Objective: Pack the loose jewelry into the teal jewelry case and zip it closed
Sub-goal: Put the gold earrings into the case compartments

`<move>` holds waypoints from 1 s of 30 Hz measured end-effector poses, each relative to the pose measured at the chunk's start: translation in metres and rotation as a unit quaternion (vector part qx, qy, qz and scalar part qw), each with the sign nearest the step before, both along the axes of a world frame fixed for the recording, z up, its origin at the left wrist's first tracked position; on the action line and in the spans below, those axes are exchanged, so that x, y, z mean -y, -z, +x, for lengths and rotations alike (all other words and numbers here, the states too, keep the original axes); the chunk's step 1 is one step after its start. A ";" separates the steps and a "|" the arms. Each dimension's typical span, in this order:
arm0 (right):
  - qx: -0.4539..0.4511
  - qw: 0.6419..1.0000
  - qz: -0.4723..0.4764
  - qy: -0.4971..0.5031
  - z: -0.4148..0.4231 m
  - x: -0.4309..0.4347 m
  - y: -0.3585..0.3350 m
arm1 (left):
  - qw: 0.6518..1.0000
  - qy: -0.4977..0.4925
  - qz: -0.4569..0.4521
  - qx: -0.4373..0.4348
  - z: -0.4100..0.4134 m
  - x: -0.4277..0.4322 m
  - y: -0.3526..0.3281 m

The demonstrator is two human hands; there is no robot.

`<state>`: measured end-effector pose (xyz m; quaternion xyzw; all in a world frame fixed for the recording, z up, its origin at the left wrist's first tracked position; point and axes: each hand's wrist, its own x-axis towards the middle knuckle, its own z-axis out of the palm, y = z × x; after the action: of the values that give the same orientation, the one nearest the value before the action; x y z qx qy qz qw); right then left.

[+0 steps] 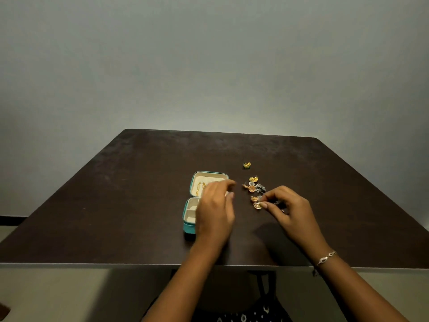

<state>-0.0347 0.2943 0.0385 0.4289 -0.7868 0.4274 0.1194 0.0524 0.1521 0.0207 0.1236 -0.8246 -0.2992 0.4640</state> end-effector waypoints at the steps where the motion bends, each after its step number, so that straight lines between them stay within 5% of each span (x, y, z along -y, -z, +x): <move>1: 0.006 1.000 0.005 -0.007 0.004 0.008 -0.001 | 1.000 -0.027 0.007 0.009 0.005 0.012 0.000; 5: 0.012 0.999 0.037 -0.030 0.018 0.037 0.002 | 0.987 -0.087 0.048 0.127 0.021 0.040 0.013; 11: 0.001 0.996 0.083 -0.030 0.029 0.060 0.012 | 0.970 -0.049 0.109 0.214 0.032 0.042 0.034; 25: -0.044 0.986 0.160 -0.007 0.038 0.059 0.027 | 0.967 -0.012 0.124 0.223 0.037 0.038 0.038; 30: -0.182 0.957 0.225 -0.013 0.037 0.059 0.022 | 0.968 -0.012 0.117 0.224 0.038 0.038 0.039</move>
<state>0.0028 0.2354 0.0165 0.5251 -0.8221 0.1558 0.1556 0.0900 0.1142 -0.0178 0.2512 -0.8649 -0.3529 0.2538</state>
